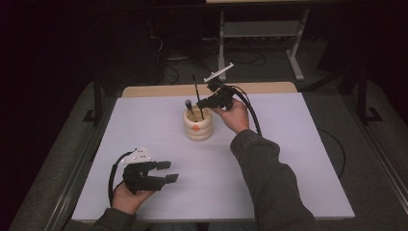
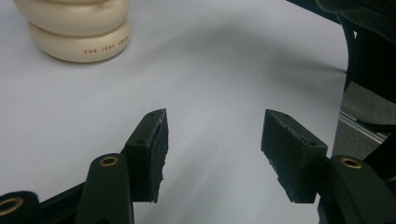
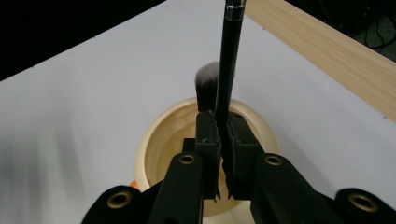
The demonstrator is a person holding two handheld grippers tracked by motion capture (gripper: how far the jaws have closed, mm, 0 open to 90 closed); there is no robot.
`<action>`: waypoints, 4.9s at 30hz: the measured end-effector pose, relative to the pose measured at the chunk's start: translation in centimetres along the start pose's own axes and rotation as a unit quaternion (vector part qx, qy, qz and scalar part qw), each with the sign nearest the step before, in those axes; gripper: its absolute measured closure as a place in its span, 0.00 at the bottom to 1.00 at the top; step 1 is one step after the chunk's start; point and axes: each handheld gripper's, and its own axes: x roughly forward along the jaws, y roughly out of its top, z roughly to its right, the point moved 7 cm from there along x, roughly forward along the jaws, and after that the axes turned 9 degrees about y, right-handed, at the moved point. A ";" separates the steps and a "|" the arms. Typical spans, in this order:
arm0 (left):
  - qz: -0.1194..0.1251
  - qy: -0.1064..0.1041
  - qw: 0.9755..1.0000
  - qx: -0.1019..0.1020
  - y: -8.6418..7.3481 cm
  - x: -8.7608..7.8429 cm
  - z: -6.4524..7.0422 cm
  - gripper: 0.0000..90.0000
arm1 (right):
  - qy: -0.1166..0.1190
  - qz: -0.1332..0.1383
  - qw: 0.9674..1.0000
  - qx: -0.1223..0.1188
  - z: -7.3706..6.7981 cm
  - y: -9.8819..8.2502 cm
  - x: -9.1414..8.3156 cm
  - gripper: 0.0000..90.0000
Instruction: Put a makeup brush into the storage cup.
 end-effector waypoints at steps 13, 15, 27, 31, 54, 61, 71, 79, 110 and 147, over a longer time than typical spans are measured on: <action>0.000 0.000 1.000 0.000 0.0 0.0 0.0 0.45 | 0.003 -0.003 1.000 -0.003 -0.3 -0.3 0.6 0.93; 0.001 0.000 1.000 -0.001 0.0 0.0 0.0 0.45 | 0.002 -0.004 1.000 0.000 -0.5 -0.3 0.6 0.93; -0.002 0.000 1.000 0.002 -0.1 0.1 0.0 0.45 | -0.004 0.000 1.000 -0.005 -0.6 -0.5 0.4 0.93; -0.002 0.000 1.000 0.001 -0.1 0.1 0.0 0.45 | -0.001 0.004 1.000 -0.005 -0.7 -0.5 0.3 0.93; -0.002 0.017 1.000 0.007 -0.1 0.4 -0.3 0.40 | -0.008 0.041 0.999 0.009 -0.8 -2.9 -3.3 0.59; 0.012 0.022 1.000 0.003 0.2 0.3 -0.2 0.38 | -0.002 0.057 0.998 0.018 -1.2 -4.2 -4.4 0.51; 0.008 0.047 0.999 0.010 0.1 0.5 -1.0 0.30 | -0.011 0.065 0.998 0.012 -1.7 -6.8 -5.7 0.44; 0.020 0.069 0.997 -0.003 0.1 0.2 -1.8 0.27 | -0.015 0.063 0.998 0.017 -2.5 -9.2 -6.7 0.42; 0.021 0.086 0.996 -0.004 -0.3 -0.3 -2.3 0.26 | -0.030 0.057 0.998 0.022 -4.7 -15.7 -9.4 0.34; 0.024 0.074 0.997 -0.008 -1.0 -0.3 -1.7 0.24 | -0.044 0.087 0.995 0.031 -6.7 -20.6 -11.5 0.25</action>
